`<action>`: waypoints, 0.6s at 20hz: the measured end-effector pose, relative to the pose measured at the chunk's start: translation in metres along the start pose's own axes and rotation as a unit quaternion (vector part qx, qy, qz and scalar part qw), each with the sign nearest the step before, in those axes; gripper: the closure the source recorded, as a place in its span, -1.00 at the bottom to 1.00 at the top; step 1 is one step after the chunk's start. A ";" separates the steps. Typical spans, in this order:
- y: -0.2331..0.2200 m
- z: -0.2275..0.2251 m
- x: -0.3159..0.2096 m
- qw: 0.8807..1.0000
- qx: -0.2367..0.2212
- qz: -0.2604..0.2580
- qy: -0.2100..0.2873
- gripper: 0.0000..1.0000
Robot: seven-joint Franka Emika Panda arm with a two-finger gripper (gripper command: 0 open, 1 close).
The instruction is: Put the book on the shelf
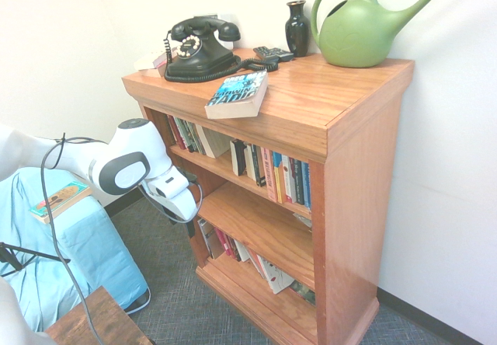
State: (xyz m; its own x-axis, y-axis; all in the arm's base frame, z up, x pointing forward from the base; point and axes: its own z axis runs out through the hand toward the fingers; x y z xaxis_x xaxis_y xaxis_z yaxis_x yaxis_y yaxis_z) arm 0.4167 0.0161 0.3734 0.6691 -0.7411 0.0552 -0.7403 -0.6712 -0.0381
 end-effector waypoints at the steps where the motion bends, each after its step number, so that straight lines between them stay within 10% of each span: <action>1: 0.000 0.001 0.000 1.000 -0.001 0.000 -0.001 -1.00; 12: 0.039 -0.046 -0.009 0.986 -0.072 -0.008 0.150 -1.00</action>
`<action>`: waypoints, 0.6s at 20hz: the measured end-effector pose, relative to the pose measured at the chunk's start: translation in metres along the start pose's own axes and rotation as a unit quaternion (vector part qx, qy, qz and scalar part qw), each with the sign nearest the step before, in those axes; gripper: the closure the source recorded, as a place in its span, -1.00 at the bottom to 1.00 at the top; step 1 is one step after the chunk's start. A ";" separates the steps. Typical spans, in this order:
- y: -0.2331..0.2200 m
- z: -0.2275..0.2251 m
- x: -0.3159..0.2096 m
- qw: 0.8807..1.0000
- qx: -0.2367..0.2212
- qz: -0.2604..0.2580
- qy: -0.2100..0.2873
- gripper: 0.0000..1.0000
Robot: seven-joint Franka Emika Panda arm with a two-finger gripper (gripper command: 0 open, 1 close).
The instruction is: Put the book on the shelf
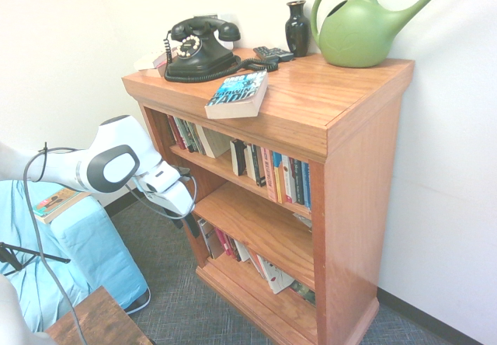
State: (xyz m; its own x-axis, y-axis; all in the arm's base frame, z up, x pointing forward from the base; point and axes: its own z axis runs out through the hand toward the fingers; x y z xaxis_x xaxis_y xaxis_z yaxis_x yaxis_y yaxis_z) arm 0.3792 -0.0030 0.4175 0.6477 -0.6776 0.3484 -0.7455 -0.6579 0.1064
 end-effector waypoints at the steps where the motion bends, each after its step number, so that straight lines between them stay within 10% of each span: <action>1: 0.011 -0.012 0.003 1.000 -0.010 -0.001 0.023 -1.00; 6: 0.075 -0.079 0.029 0.987 -0.060 -0.016 0.150 -1.00; 12: 0.116 -0.128 0.094 0.940 -0.134 -0.079 0.305 -1.00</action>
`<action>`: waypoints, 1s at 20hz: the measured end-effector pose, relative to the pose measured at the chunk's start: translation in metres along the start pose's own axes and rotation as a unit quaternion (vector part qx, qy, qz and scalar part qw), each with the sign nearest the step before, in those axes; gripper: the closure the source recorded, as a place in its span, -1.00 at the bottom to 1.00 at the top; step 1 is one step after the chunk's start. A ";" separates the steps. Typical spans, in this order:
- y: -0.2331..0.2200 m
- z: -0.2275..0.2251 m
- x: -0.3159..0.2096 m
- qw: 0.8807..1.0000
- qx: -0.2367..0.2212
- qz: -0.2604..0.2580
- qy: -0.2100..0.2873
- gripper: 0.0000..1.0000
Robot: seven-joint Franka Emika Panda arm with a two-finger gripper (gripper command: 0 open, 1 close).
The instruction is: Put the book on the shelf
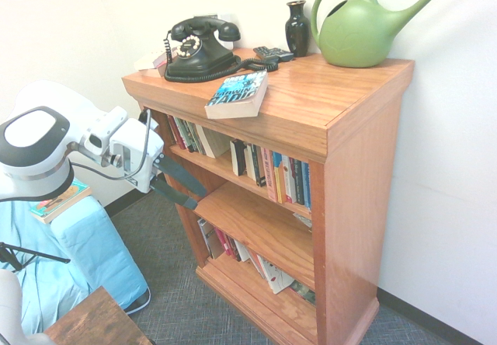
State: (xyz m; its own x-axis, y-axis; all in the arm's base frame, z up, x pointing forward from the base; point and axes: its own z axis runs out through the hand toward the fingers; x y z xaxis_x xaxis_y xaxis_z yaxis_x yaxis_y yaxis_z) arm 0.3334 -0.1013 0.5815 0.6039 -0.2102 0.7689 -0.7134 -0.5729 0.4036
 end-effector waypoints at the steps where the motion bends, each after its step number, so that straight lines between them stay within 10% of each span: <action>1: -0.001 0.001 0.010 1.000 -0.008 -0.018 0.024 -1.00; 9: -0.052 -0.019 0.050 0.978 -0.018 -0.122 0.170 -1.00; 20: -0.068 -0.012 0.073 0.966 0.026 -0.156 0.205 -1.00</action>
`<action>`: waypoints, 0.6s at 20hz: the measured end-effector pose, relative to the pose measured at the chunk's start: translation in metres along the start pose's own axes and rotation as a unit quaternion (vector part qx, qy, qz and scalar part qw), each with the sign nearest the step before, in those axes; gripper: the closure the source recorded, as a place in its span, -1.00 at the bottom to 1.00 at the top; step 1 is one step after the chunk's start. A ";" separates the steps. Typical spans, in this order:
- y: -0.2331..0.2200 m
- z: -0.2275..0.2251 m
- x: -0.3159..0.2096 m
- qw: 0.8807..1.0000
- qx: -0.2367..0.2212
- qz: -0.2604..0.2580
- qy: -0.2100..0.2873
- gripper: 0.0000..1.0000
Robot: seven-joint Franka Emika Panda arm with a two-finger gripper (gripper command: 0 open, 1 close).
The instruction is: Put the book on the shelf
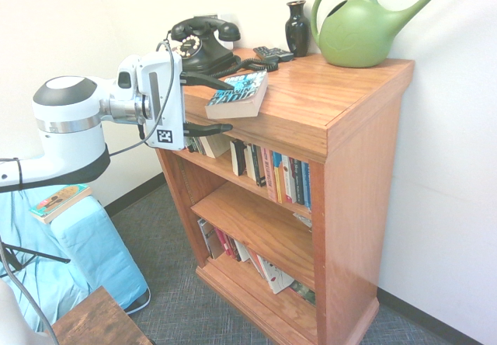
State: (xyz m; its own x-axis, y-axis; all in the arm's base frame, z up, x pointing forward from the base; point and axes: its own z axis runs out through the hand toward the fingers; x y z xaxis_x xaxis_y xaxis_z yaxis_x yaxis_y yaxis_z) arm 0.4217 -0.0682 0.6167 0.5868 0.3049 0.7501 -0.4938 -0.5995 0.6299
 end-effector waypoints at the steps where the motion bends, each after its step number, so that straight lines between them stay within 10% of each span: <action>1: 0.000 0.008 0.003 1.000 0.000 0.000 -0.001 -1.00; 7: -0.011 0.041 0.010 1.000 -0.001 -0.010 -0.015 -1.00; 8: -0.011 0.043 0.009 1.000 -0.002 -0.011 -0.016 1.00; 12: -0.011 0.043 0.009 1.000 -0.003 -0.012 -0.016 1.00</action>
State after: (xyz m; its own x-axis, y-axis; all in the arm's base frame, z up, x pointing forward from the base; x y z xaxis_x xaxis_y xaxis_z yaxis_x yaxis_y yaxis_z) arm 0.4604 -0.0908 0.6074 0.6192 0.2950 0.7277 -0.4831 -0.5874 0.6492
